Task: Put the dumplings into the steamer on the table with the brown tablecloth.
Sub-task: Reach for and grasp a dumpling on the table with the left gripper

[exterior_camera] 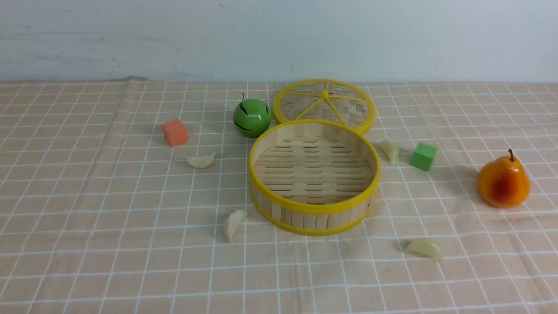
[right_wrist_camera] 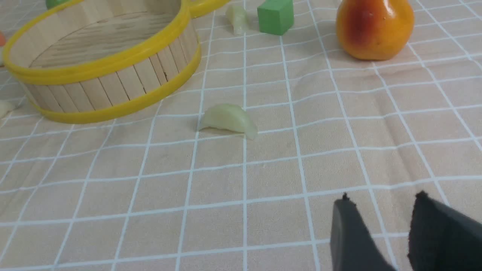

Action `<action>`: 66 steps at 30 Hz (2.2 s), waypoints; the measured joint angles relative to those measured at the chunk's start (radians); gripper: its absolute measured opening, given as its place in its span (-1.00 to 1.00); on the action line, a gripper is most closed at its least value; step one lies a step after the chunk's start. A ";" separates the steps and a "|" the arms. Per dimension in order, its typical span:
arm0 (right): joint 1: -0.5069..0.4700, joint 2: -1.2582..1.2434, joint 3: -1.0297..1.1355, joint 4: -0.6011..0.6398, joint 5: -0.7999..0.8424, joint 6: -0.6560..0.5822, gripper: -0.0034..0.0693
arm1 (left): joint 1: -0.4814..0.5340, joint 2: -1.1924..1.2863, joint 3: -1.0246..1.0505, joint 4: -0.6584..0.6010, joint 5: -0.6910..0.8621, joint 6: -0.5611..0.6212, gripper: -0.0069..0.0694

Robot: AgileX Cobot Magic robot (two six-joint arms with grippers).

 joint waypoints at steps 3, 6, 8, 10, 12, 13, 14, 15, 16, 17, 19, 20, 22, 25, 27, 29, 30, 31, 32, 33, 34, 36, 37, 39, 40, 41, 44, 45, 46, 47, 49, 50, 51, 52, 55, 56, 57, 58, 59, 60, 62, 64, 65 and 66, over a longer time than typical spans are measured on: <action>0.000 0.000 0.000 0.000 0.000 0.000 -0.25 | 0.000 0.000 0.000 0.000 0.000 0.000 -0.20; 0.000 0.000 0.000 0.000 0.000 0.000 -0.25 | 0.000 0.000 0.000 0.000 0.000 0.000 -0.20; 0.000 0.000 0.000 0.000 0.000 0.000 -0.25 | 0.000 0.000 0.000 0.000 0.000 0.000 -0.20; 0.000 0.000 0.000 0.000 0.000 0.000 -0.25 | 0.000 0.000 0.000 0.000 0.000 0.000 -0.20; 0.000 0.000 0.000 0.000 0.000 0.000 -0.25 | 0.000 0.000 0.000 0.000 0.000 0.000 -0.20; 0.000 0.000 0.000 0.000 0.000 0.000 -0.25 | 0.000 0.000 0.000 0.000 0.000 0.000 -0.20; 0.000 0.000 0.000 0.000 0.000 0.000 -0.25 | 0.000 0.000 0.000 0.000 0.000 0.000 -0.20; 0.000 0.000 0.000 0.000 0.000 0.000 -0.25 | 0.000 0.000 0.000 0.000 0.000 0.000 -0.20; 0.000 0.000 0.000 0.000 0.000 0.000 -0.25 | 0.000 0.000 0.000 0.000 0.000 0.000 -0.20; 0.000 0.000 0.000 0.000 0.000 0.000 -0.25 | 0.000 0.000 0.000 0.000 0.000 0.000 -0.20; 0.000 0.000 0.000 0.000 0.000 0.000 -0.25 | 0.000 0.000 0.000 0.000 0.000 0.000 -0.20; 0.000 0.000 0.000 0.000 0.000 0.000 -0.25 | 0.000 0.000 0.000 0.000 0.000 0.000 -0.20; 0.000 0.000 0.000 0.000 0.000 0.000 -0.25 | 0.000 0.000 0.000 0.000 0.000 0.000 -0.20; 0.000 0.000 0.000 0.000 0.000 0.000 -0.25 | 0.000 0.000 0.000 0.000 0.000 0.000 -0.20; 0.000 0.000 0.000 0.000 0.000 0.000 -0.25 | 0.000 0.000 0.000 0.000 0.000 0.000 -0.20; 0.000 0.000 0.000 0.000 0.000 0.000 -0.25 | 0.000 0.000 0.000 0.000 0.000 0.000 -0.20; 0.000 0.000 0.000 0.000 0.000 0.000 -0.25 | 0.000 0.000 0.000 0.000 0.000 0.000 -0.20; 0.000 0.000 0.000 0.000 0.000 0.000 -0.25 | 0.000 0.000 0.000 0.000 0.000 0.000 -0.20; 0.000 0.000 0.000 0.000 0.000 0.000 -0.25 | 0.000 0.000 0.000 0.001 0.000 0.000 -0.20; 0.000 0.000 0.000 0.000 0.000 0.000 -0.25 | 0.000 0.000 0.000 0.003 -0.004 0.000 -0.20; 0.000 0.000 0.000 0.000 0.000 0.000 -0.25 | 0.000 0.000 0.000 0.003 -0.005 0.000 -0.20; 0.000 0.000 0.000 0.000 0.000 0.000 -0.25 | 0.000 0.000 0.000 0.004 -0.027 0.000 -0.20; 0.000 0.000 0.000 0.000 0.000 0.000 -0.25 | 0.000 0.000 0.000 0.004 -0.043 0.000 -0.20; 0.000 0.000 0.000 0.000 0.000 0.000 -0.25 | 0.000 0.000 0.000 0.004 -0.072 0.000 -0.20; 0.000 0.000 0.000 0.000 0.000 0.000 -0.25 | 0.000 0.000 0.000 0.003 -0.106 0.000 -0.20; 0.000 0.000 0.000 0.000 0.000 0.000 -0.25 | 0.000 0.000 0.000 0.003 -0.106 0.000 -0.20; 0.000 0.000 0.000 -0.003 0.000 0.000 -0.25 | 0.000 0.000 0.000 0.002 -0.270 0.000 -0.20; 0.000 0.000 0.000 -0.008 -0.003 0.000 -0.25 | 0.000 0.000 0.000 0.002 -0.301 0.000 -0.20; 0.000 0.000 0.000 -0.008 -0.003 0.000 -0.25 | 0.000 0.000 0.000 0.002 -0.312 0.000 -0.20; 0.000 0.000 0.000 -0.018 -0.020 -0.001 -0.25 | 0.000 0.000 0.000 0.002 -0.389 0.000 -0.20; 0.000 0.000 0.008 -0.024 -0.071 -0.001 -0.25 | 0.000 0.000 0.000 0.001 -0.484 0.000 -0.20; 0.000 0.000 0.011 -0.024 -0.087 -0.001 -0.25 | 0.000 0.000 0.000 0.001 -0.514 0.000 -0.20; 0.000 0.000 0.013 -0.036 -0.167 -0.001 -0.25 | 0.000 0.000 0.000 0.001 -0.585 0.000 -0.20; 0.000 0.000 0.013 -0.042 -0.221 -0.001 -0.25 | 0.000 0.000 0.000 0.001 -0.615 0.000 -0.20; 0.000 0.000 0.013 -0.099 -0.447 -0.001 -0.25 | 0.000 0.000 0.000 0.001 -0.699 0.000 -0.20; 0.000 0.000 0.013 -0.108 -0.529 0.001 -0.25 | 0.000 0.000 0.000 0.000 -0.725 0.000 -0.20; 0.000 0.000 0.013 -0.116 -0.584 0.005 -0.25 | 0.000 0.000 0.000 0.000 -0.744 0.000 -0.20; 0.000 0.000 0.013 -0.120 -0.637 0.012 -0.25 | 0.000 0.000 0.000 0.000 -0.767 -0.006 -0.20; 0.000 0.000 0.013 -0.122 -0.701 0.031 -0.25 | 0.000 0.000 0.000 0.000 -0.783 -0.022 -0.20; 0.000 0.000 0.013 -0.121 -0.764 0.050 -0.25 | 0.000 0.000 0.000 0.000 -0.798 -0.048 -0.20; 0.000 0.000 0.013 -0.119 -0.823 0.081 -0.25 | 0.000 0.000 0.000 0.000 -0.810 -0.080 -0.20; 0.000 0.000 0.013 -0.102 -0.950 0.114 -0.25 | 0.000 0.000 0.000 -0.003 -0.819 -0.185 -0.20; 0.000 0.000 0.013 -0.093 -0.979 0.116 -0.25 | 0.000 0.000 0.000 -0.004 -0.821 -0.240 -0.20; 0.000 0.000 0.013 -0.085 -0.988 0.117 -0.25 | 0.000 0.000 0.000 -0.004 -0.825 -0.282 -0.20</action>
